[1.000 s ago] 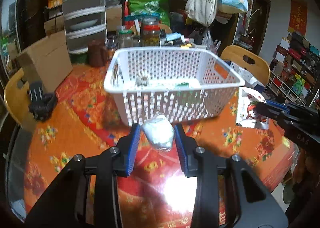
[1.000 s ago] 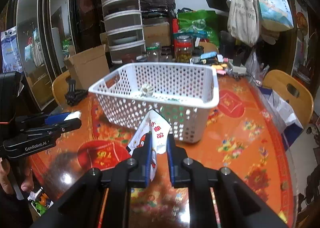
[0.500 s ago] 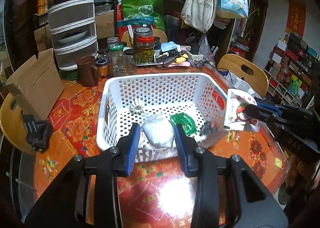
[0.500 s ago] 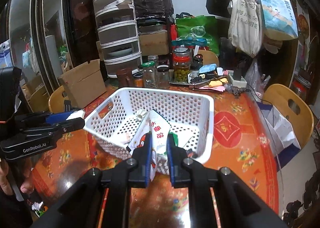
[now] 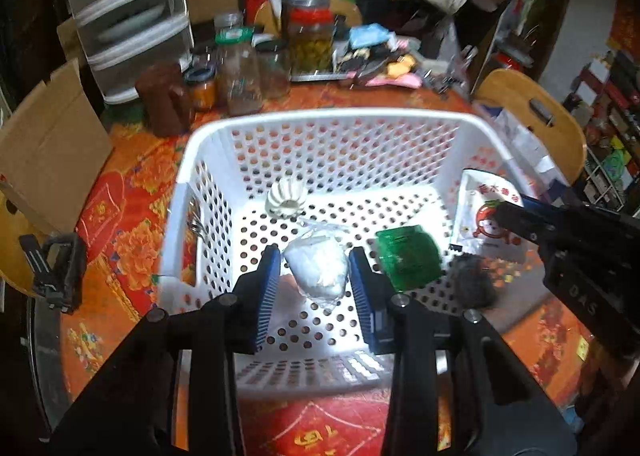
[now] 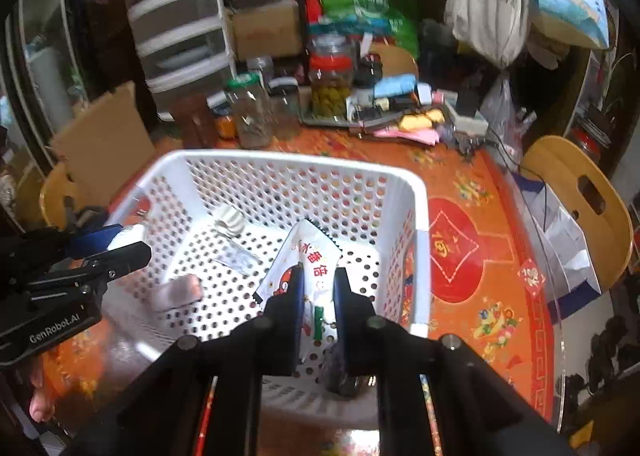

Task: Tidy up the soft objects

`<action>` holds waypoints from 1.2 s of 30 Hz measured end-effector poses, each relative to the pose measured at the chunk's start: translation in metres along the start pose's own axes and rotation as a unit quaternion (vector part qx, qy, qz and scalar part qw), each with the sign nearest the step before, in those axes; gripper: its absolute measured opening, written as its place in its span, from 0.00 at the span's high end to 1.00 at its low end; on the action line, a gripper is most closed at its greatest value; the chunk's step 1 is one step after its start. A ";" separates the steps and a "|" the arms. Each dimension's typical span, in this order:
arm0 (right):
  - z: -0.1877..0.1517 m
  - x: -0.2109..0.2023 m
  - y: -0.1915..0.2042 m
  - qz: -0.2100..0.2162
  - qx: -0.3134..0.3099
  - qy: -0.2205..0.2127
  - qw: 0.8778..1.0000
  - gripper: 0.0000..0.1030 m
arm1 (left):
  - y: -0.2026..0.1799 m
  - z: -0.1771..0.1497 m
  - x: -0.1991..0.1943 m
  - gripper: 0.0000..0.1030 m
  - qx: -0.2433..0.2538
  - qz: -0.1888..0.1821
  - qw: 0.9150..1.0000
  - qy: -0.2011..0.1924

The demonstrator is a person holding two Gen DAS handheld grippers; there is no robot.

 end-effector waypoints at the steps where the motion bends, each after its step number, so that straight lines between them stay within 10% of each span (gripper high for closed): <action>1: 0.000 0.007 0.000 -0.001 0.001 0.007 1.000 0.88 | 0.001 0.000 0.010 0.68 0.000 0.006 1.000 0.005; 22: -0.006 0.064 0.001 0.008 0.006 0.060 0.998 0.86 | 0.011 0.001 0.055 0.68 -0.012 0.029 0.999 0.017; 29: -0.004 0.055 0.005 0.028 0.005 0.033 0.999 0.66 | 0.009 -0.001 0.051 0.65 -0.012 0.023 1.000 0.015; 32: -0.002 0.047 0.006 0.029 0.004 0.022 0.999 0.40 | 0.007 -0.001 0.046 0.49 -0.008 0.022 1.000 0.007; 36: -0.002 0.034 0.000 0.029 0.014 0.005 0.999 0.33 | 0.005 0.000 0.034 0.26 -0.006 0.018 1.000 -0.010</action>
Point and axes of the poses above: each gripper's, at about its wrist camera, not at the fingertips, and x roughly the way its jaws point, y to its left, z to its top, the point moved 5 cm from there along x, roughly the way its jaws point, and after that the axes turned 13 degrees about -x, right-handed, at the moved point
